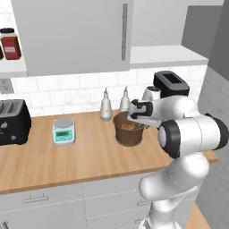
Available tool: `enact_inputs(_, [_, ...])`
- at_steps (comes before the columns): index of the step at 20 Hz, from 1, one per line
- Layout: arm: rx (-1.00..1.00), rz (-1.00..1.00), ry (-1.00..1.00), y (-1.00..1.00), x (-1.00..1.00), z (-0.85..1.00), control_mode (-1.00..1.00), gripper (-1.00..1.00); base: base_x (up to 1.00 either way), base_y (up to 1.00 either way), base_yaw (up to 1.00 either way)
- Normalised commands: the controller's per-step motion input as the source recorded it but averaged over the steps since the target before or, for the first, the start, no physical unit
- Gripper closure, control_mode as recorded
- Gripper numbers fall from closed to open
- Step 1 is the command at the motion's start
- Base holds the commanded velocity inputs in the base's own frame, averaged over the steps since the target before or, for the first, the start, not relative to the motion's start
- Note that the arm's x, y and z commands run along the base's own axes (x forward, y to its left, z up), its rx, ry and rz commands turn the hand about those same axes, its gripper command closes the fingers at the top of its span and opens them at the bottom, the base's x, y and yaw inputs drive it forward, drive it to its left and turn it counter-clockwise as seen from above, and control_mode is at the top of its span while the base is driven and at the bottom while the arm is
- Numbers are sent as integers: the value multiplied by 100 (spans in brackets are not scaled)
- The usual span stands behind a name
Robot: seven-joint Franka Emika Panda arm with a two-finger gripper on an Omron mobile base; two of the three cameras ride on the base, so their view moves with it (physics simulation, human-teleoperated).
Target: Open the cabinet, pick up the bread from the cabinet and place it in the basket. Then move the basket to the dining counter.
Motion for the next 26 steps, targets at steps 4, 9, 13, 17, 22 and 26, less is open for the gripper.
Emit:
enact_inputs(4, [1,-2,0,13,-14,-2,-100,100,0,0,0])
enact_inputs(9, [3,-7,-2,10,-35,43,-100,100,0,0,0])
enact_inputs(13, [10,-14,-2,0,-45,73,-100,100,0,0,0])
enact_inputs(17, [5,-11,-5,0,-59,82,-100,100,0,0,0])
enact_inputs(22, [1,-11,-2,0,-64,69,-100,100,0,0,0])
enact_inputs(26, [0,-14,0,0,-73,63,-100,100,0,0,0])
